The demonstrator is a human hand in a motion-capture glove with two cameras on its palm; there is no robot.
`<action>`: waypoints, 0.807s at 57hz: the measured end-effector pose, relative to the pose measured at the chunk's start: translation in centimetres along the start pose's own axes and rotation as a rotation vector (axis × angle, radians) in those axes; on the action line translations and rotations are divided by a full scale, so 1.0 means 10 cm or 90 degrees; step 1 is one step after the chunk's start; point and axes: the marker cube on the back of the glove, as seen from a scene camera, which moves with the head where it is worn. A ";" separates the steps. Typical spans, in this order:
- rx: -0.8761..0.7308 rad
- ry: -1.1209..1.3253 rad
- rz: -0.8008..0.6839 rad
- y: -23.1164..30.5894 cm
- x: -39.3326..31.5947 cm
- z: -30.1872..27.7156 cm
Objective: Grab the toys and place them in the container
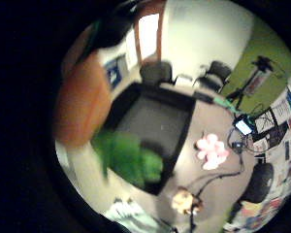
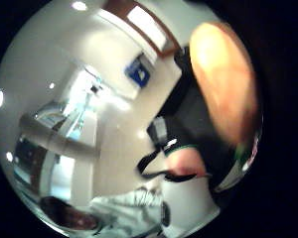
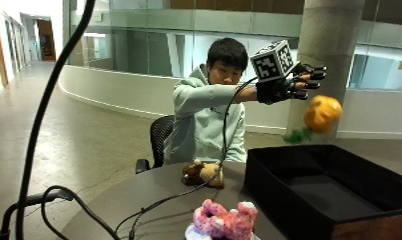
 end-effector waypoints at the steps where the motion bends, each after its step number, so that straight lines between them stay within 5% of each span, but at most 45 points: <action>1: -0.013 0.003 0.001 -0.01 0.02 0.02; 25: -0.049 0.046 0.118 0.47 1.35 -0.11; 40: -0.245 0.261 0.301 1.02 3.12 0.77; 46: -0.235 0.265 0.366 1.17 3.45 1.11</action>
